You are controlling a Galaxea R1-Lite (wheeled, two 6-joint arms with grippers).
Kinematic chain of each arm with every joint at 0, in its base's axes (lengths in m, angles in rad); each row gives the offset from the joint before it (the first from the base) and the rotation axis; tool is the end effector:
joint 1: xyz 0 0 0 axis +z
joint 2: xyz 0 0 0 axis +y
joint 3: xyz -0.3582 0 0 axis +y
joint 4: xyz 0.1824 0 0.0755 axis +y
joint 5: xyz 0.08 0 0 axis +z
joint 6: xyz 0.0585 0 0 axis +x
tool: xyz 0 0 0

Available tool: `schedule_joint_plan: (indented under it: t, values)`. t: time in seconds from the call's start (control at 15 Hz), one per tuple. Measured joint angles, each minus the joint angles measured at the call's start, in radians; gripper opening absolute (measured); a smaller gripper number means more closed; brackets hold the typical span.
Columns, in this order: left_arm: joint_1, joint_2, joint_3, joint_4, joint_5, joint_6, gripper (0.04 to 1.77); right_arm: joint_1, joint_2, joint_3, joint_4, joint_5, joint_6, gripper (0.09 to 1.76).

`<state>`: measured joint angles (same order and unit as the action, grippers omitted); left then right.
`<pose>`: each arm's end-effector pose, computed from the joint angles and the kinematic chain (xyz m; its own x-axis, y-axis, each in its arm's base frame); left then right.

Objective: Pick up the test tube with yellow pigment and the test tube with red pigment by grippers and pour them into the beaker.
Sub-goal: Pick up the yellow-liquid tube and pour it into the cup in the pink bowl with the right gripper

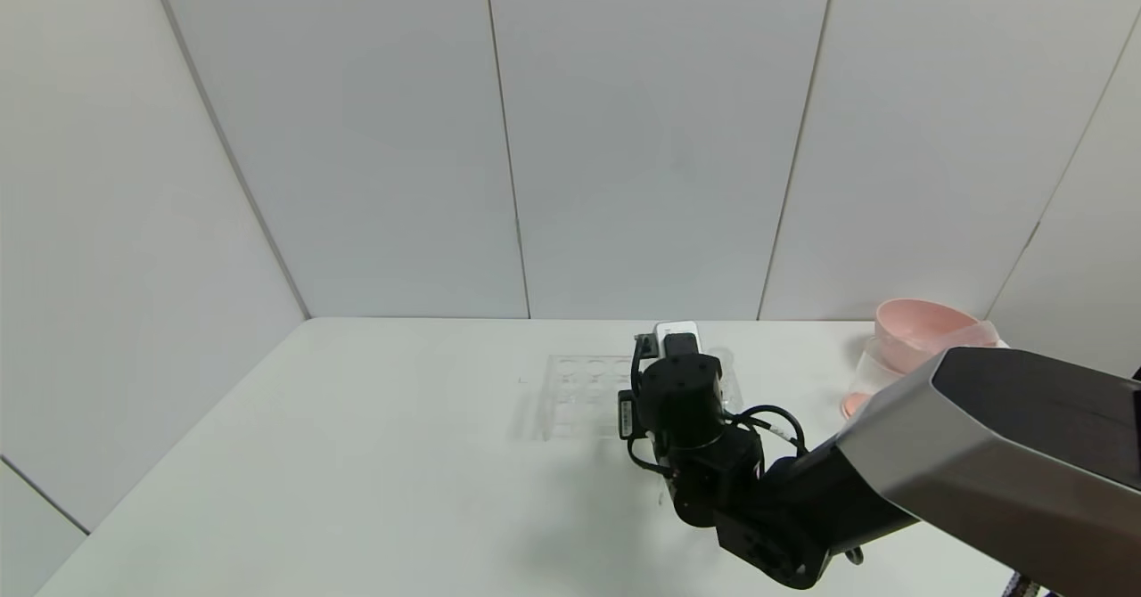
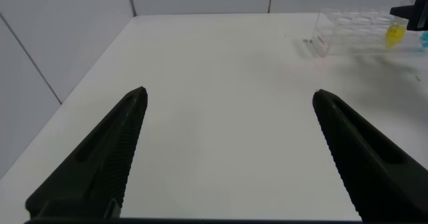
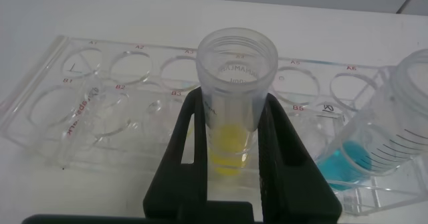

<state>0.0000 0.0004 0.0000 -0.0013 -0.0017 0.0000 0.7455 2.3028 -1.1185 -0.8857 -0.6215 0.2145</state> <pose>-0.0373 -0.0001 0.0757 1.0000 -0.0017 0.0009 0.0017 1.0000 0.0000 0.3905 0.3141 0.0884 0.9659 0.0993 -0.2392 -0.0933 0.9950 0.0361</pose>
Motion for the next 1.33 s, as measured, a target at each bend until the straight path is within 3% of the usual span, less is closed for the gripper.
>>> schedule_joint_plan:
  t: [1.07,1.33]
  values:
    - [0.0,0.0,0.0,0.0,0.0,0.0,1.76,0.012,-0.253,0.01,-0.003,0.037,-0.085,0.5]
    - [0.0,0.0,0.0,0.0,0.0,0.0,1.76,-0.07,-0.369,0.063,-0.014,0.035,-0.194,0.5]
